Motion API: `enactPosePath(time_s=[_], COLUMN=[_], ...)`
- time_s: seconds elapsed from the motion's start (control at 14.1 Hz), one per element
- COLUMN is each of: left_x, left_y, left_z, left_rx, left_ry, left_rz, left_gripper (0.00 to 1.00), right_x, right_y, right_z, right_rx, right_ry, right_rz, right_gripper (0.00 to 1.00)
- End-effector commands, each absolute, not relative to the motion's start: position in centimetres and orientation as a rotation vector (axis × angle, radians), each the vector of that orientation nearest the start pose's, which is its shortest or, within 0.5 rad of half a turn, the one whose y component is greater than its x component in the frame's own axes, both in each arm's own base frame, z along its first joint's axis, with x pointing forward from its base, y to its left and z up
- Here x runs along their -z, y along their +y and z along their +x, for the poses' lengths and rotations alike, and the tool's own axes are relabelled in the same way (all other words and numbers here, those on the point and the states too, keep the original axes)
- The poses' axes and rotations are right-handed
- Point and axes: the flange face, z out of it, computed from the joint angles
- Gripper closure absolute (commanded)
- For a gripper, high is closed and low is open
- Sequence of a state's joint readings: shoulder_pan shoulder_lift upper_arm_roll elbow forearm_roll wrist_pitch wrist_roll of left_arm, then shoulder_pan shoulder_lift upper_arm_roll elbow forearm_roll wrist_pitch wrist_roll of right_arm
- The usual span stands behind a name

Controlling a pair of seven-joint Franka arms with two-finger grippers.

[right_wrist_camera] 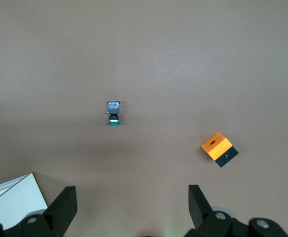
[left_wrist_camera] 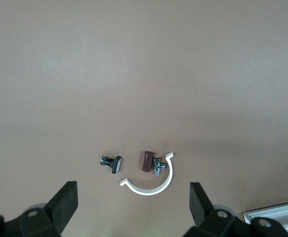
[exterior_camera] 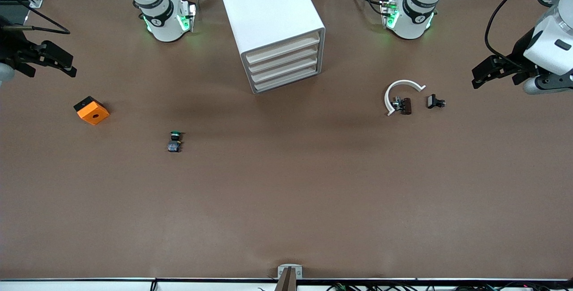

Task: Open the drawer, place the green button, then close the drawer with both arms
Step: 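Reach the right gripper toward the push button while the left gripper reaches the cabinet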

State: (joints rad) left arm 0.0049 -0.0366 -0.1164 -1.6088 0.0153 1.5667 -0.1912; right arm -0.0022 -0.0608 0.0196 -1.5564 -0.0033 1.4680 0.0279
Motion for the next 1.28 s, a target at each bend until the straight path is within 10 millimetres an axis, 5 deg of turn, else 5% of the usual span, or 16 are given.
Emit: enactPosePath(time_s=[0.0, 0.21, 0.42, 0.71, 0.85, 1.2], left_x=[-63.0, -62.9, -60.2, -52.4, -48.2, -39.0], left_y=[-6.0, -5.9, -5.8, -6.4, -8.4, -13.4], left_z=[54.0, 54.1, 55.5, 58.5, 59.7, 61.1], left_rx=[-0.016, -0.018, -0.095, -0.307, -0.401, -0.671], left_ry=[-0.089, -0.099, -0.111, -0.174, -0.336, -0.873], left_rz=[-3.104, -3.103, -3.103, -3.087, -3.045, -2.964], left_gripper=[0.0, 0.0, 0.0, 0.0, 0.0, 0.0], right_x=[-66.1, -66.9, -66.8, -66.8, -66.8, -63.2], right_y=[0.6, 0.6, 0.6, 0.3, 0.4, 1.1], right_z=[52.7, 52.7, 52.6, 52.7, 52.8, 55.1], right_rx=[-0.031, -0.002, -0.017, -0.014, -0.007, -0.099], right_ry=[0.019, 0.016, 0.017, 0.032, 0.029, 0.013], right_rz=[-3.155, -3.153, -3.157, -3.158, -3.156, -3.15], right_gripper=[0.0, 0.0, 0.0, 0.0, 0.0, 0.0])
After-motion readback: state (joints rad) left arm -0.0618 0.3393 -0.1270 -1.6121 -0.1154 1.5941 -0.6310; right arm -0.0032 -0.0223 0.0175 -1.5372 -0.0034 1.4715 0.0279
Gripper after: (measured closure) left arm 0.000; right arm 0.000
